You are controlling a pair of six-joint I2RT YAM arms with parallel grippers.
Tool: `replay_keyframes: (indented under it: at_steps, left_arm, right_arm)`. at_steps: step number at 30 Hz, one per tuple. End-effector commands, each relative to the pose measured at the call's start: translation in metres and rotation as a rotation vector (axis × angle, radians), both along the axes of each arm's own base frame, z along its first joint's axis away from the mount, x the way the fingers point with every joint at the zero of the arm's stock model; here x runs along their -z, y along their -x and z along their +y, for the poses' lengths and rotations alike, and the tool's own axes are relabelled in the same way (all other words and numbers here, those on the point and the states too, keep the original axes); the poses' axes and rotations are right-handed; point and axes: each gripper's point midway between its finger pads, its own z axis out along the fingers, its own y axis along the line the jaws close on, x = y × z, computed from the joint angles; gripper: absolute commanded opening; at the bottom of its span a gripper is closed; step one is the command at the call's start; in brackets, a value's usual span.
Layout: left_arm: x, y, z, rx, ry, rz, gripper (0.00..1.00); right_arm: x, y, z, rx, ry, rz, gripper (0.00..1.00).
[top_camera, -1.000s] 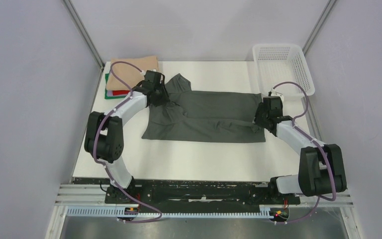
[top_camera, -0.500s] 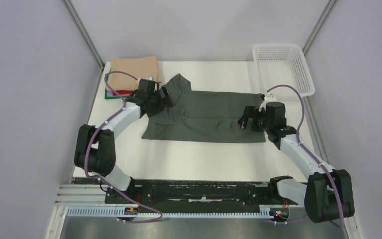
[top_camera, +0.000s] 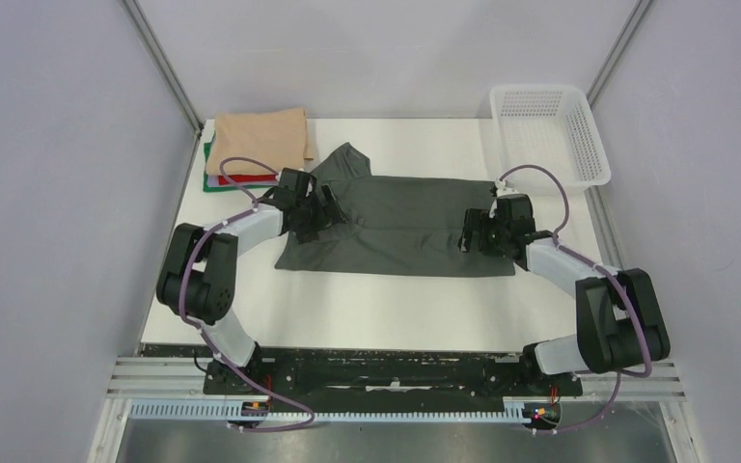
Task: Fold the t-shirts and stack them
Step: Fold the flattened tshirt in 1/3 of the way
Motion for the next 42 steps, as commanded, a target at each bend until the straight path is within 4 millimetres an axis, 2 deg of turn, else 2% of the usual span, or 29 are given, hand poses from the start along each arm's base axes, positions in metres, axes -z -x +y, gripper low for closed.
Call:
replay_keyframes:
  at_steps: [1, 4, 8, 10, 15, 18, 21, 25, 28, 31, 34, 37, 42]
  left_arm:
    - [0.012, -0.007, 0.008, -0.043, -0.039, 0.010, 1.00]
    - [0.017, -0.009, 0.014, -0.053, -0.080, 0.021, 1.00]
    - [0.010, -0.012, 0.017, -0.054, -0.096, 0.007, 1.00]
    - [0.000, -0.015, 0.017, -0.056, -0.090, -0.019, 1.00]
    - [-0.028, -0.022, 0.011, -0.061, -0.049, -0.097, 1.00]
    - [-0.032, -0.025, 0.008, -0.066, -0.024, -0.123, 1.00]
    - [-0.018, -0.023, 0.006, -0.062, -0.021, -0.090, 1.00]
    - [0.010, -0.017, 0.010, -0.072, -0.048, -0.022, 1.00]
    - [0.023, -0.007, 0.015, -0.082, -0.066, 0.014, 1.00]
    - [0.035, 0.006, 0.028, -0.115, -0.121, 0.050, 1.00]
    - [0.044, 0.022, 0.037, -0.126, -0.157, 0.088, 1.00]
    - [0.048, 0.046, 0.039, -0.115, -0.140, 0.118, 1.00]
    - [0.056, 0.106, 0.035, -0.095, -0.102, 0.211, 1.00]
  right_arm:
    - [-0.021, -0.054, -0.029, 0.143, 0.053, -0.128, 0.98]
    - [-0.026, -0.080, -0.039, 0.178, 0.085, -0.198, 0.98]
    - [-0.038, -0.089, -0.033, 0.151, 0.064, -0.217, 0.98]
    - [-0.047, -0.084, -0.031, 0.141, 0.052, -0.233, 0.98]
    - [-0.065, -0.058, -0.033, 0.144, 0.066, -0.265, 0.98]
    - [-0.068, -0.044, -0.018, 0.101, 0.059, -0.285, 0.98]
    - [-0.057, -0.033, 0.007, 0.027, 0.067, -0.261, 0.98]
    - [-0.030, -0.024, 0.022, -0.014, 0.089, -0.204, 0.98]
    - [-0.009, -0.018, 0.026, -0.025, 0.095, -0.158, 0.98]
    - [0.013, -0.004, 0.025, -0.026, 0.106, -0.093, 0.98]
    - [0.031, 0.020, 0.020, -0.031, 0.118, -0.032, 0.98]
    - [0.044, 0.052, 0.012, -0.033, 0.133, 0.025, 0.98]
    - [0.059, 0.107, 0.005, -0.043, 0.111, 0.108, 0.98]
